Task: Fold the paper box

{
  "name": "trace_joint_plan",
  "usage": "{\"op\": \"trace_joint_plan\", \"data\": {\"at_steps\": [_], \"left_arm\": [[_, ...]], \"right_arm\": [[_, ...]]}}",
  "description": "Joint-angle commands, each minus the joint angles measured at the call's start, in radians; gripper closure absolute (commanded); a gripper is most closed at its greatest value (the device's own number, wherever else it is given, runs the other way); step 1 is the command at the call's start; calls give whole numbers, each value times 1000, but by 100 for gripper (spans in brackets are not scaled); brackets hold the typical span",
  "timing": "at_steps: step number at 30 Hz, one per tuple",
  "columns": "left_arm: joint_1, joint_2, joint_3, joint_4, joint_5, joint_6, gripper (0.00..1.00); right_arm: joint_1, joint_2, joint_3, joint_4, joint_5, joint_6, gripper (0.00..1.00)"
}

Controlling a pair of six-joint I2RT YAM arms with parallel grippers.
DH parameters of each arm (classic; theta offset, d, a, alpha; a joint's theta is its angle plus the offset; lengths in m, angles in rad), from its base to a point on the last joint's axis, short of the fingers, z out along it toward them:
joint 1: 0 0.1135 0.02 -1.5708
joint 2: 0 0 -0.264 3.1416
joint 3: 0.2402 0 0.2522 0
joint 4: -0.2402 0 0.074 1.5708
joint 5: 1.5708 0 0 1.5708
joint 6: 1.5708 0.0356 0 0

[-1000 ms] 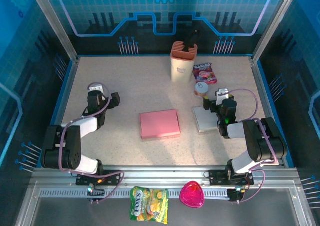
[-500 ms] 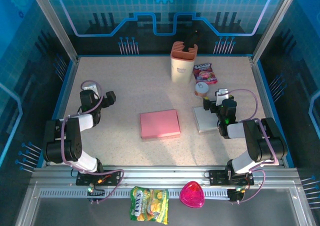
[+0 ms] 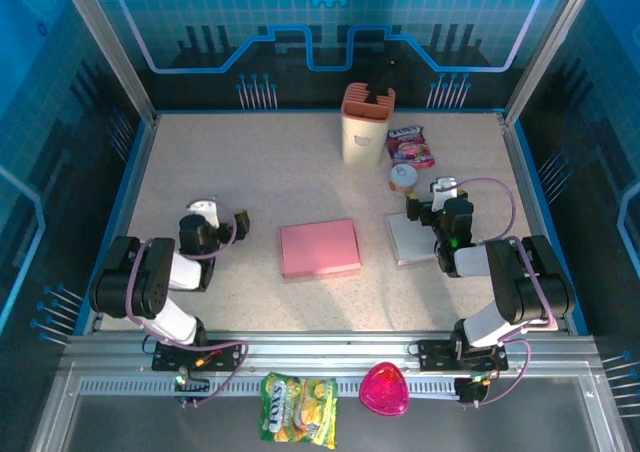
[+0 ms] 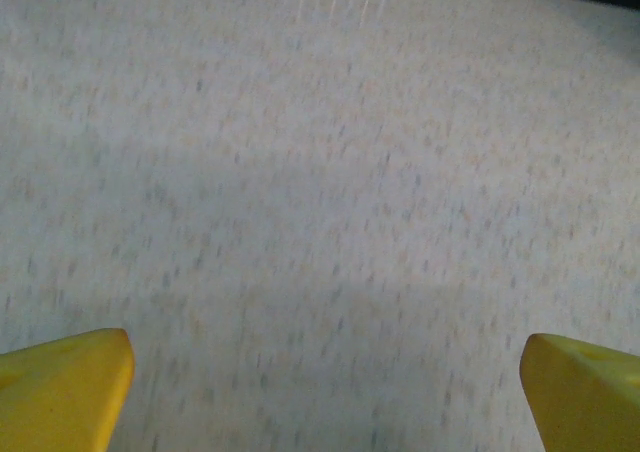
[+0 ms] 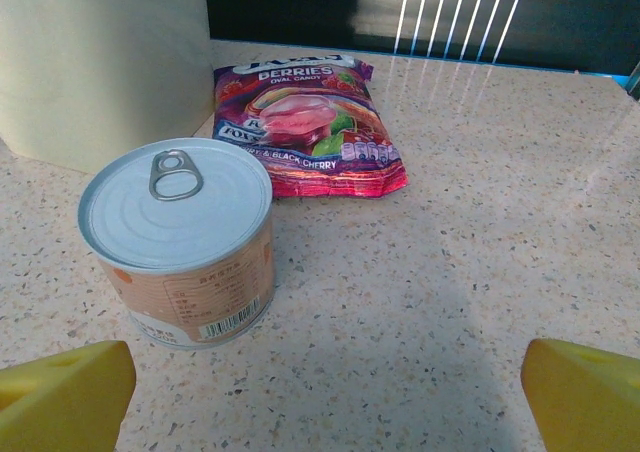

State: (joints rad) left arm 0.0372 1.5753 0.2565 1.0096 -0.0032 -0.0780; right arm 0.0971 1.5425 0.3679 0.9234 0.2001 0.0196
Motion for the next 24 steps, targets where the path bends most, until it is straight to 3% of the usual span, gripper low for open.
{"op": "trace_joint_plan", "data": {"at_steps": [1,24], "left_arm": [[13,-18,97,-28,-13,22,1],[6,-20,118,-69,51,60,1]], "right_arm": [[-8,2,16,2,-9,-16,0],[9,3,3,32,28,-26,0]]}}
